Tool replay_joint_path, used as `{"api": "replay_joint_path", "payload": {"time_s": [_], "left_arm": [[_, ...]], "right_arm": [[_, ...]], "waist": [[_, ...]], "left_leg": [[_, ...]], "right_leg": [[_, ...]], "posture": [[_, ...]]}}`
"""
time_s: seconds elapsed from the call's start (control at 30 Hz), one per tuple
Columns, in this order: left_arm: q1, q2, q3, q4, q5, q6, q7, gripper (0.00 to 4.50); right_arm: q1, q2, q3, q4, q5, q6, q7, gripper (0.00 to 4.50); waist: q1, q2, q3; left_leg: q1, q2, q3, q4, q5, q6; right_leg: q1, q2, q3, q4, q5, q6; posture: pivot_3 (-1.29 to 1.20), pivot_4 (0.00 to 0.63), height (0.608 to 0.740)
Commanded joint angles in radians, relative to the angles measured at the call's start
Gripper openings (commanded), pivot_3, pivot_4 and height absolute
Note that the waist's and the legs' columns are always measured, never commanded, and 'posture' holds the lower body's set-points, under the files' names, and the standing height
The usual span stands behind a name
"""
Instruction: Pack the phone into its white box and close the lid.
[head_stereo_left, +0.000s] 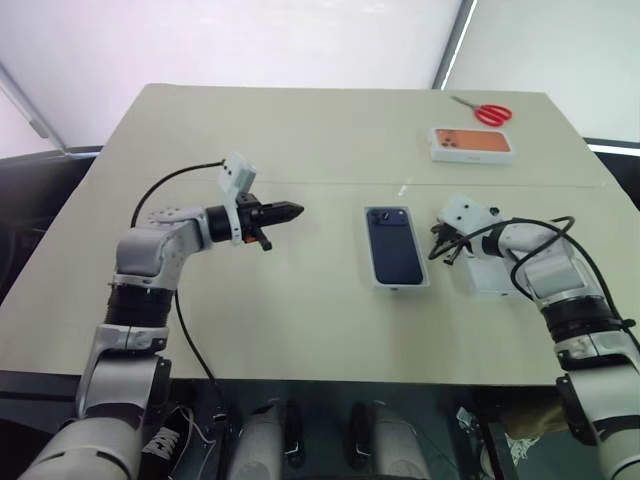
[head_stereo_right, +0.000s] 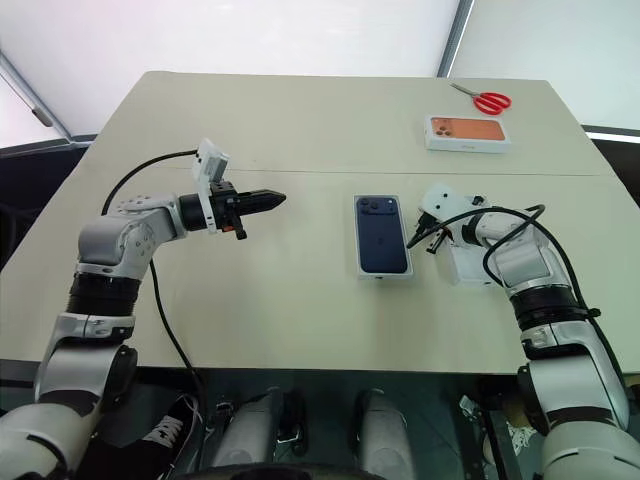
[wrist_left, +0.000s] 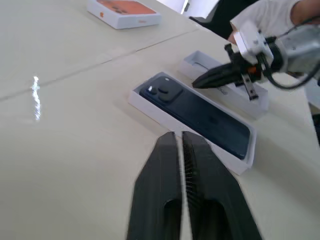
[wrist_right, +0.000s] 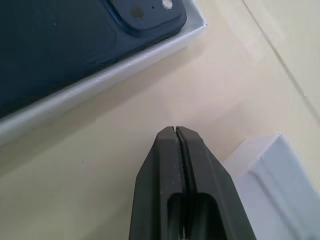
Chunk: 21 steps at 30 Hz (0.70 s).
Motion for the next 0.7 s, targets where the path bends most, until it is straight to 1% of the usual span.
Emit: {"api": "replay_joint_path", "payload": {"time_s": [0.03,0.07,0.13,0.2,0.23,0.3,0.37,0.43,0.47,0.57,0.63,0.7], "left_arm": [[0.016,0.022,0.018,-0.062,-0.034,-0.025,-0.046,1.77],[0.025,0.026,0.02,-0.068,-0.035,-0.041,-0.059,2.26],[0.043,0.031,0.027,-0.078,-0.038,-0.075,-0.082,3.36],[0.059,0.04,0.034,-0.082,-0.044,-0.095,-0.102,4.41],[0.073,0.047,0.025,-0.084,-0.025,-0.126,-0.105,4.5],[0.112,0.061,0.013,-0.105,0.001,-0.196,-0.124,4.5],[0.149,0.073,0.021,-0.131,-0.027,-0.219,-0.168,4.5],[0.163,0.079,0.028,-0.144,-0.045,-0.228,-0.19,4.5],[0.167,0.075,0.032,-0.145,-0.036,-0.261,-0.189,4.5],[0.161,0.059,0.036,-0.129,-0.025,-0.327,-0.188,4.5],[0.156,0.055,0.026,-0.124,-0.032,-0.344,-0.204,4.5],[0.159,0.051,0.017,-0.125,-0.015,-0.398,-0.213,4.5]], "right_arm": [[-0.001,-0.039,-0.053,-0.135,0.061,0.139,0.04,1.32],[0.004,-0.053,-0.057,-0.165,0.067,0.191,0.045,1.78],[0.015,-0.086,-0.06,-0.223,0.073,0.291,0.054,2.93],[0.029,-0.115,-0.071,-0.284,0.087,0.407,0.052,3.97],[0.04,-0.131,-0.068,-0.318,0.08,0.437,0.044,4.45],[0.066,-0.145,-0.085,-0.388,0.091,0.544,0.015,4.45],[0.091,-0.149,-0.126,-0.462,0.133,0.71,-0.004,4.45],[0.102,-0.161,-0.137,-0.498,0.152,0.798,-0.016,4.45],[0.097,-0.161,-0.146,-0.501,0.155,0.841,-0.036,4.45],[0.064,-0.155,-0.146,-0.516,0.195,0.985,-0.057,4.45],[0.059,-0.158,-0.103,-0.545,0.21,1.039,-0.067,4.45],[0.032,-0.139,-0.096,-0.54,0.222,1.1,-0.1,4.45]], "waist": [[0.0,0.0,0.0],[0.002,0.0,0.0],[0.006,0.0,0.0],[0.006,0.0,0.0],[0.005,0.0,0.0],[0.002,0.001,0.0],[0.002,0.001,0.0],[0.002,0.001,0.0],[0.002,0.001,0.0],[0.005,0.001,0.0],[0.005,0.001,0.0],[0.003,0.001,0.0]], "left_leg": [[0.0,0.0,0.0,0.0,0.0,0.0],[0.0,0.0,0.0,0.0,0.0,0.0],[0.0,0.0,0.0,0.0,0.0,0.0],[0.0,0.0,0.0,0.001,-0.001,0.001],[0.0,0.0,-0.001,0.0,-0.001,0.001],[0.0,0.0,-0.001,0.0,-0.001,0.001],[0.0,0.0,-0.001,0.0,-0.001,0.001],[-0.001,0.0,-0.001,0.0,-0.001,0.001],[-0.001,0.0,-0.001,0.0,-0.001,0.0],[-0.002,0.0,-0.001,0.0,-0.003,-0.001],[-0.002,0.0,0.0,0.0,-0.004,0.0],[-0.002,0.0,0.0,0.0,-0.004,0.0]], "right_leg": [[0.0,0.0,0.0,0.0,0.0,0.0],[0.0,0.0,0.0,0.0,0.0,0.0],[0.0,-0.001,0.0,0.0,0.0,0.0],[0.0,-0.002,0.001,0.0,0.0,0.0],[0.0,-0.002,0.001,0.0,0.0,0.0],[-0.001,-0.003,0.001,0.0,0.0,0.0],[-0.001,-0.004,0.001,0.0,0.0,-0.001],[-0.002,-0.004,0.001,0.0,0.0,-0.001],[-0.002,-0.004,0.001,0.0,0.0,-0.001],[-0.003,-0.005,0.0,0.0,-0.001,-0.004],[-0.003,-0.006,0.0,-0.001,-0.001,-0.004],[-0.003,-0.006,0.0,-0.001,-0.001,-0.004]], "posture": [[0.0,0.15,0.738],[0.0,0.15,0.738],[0.0,0.15,0.738],[0.0,0.15,0.738],[0.0,0.15,0.738],[0.0,0.15,0.738],[0.0,0.15,0.738],[0.0,0.15,0.738],[0.0,0.15,0.738],[0.0,0.15,0.738],[0.0,0.15,0.738],[0.0,0.15,0.738]]}}
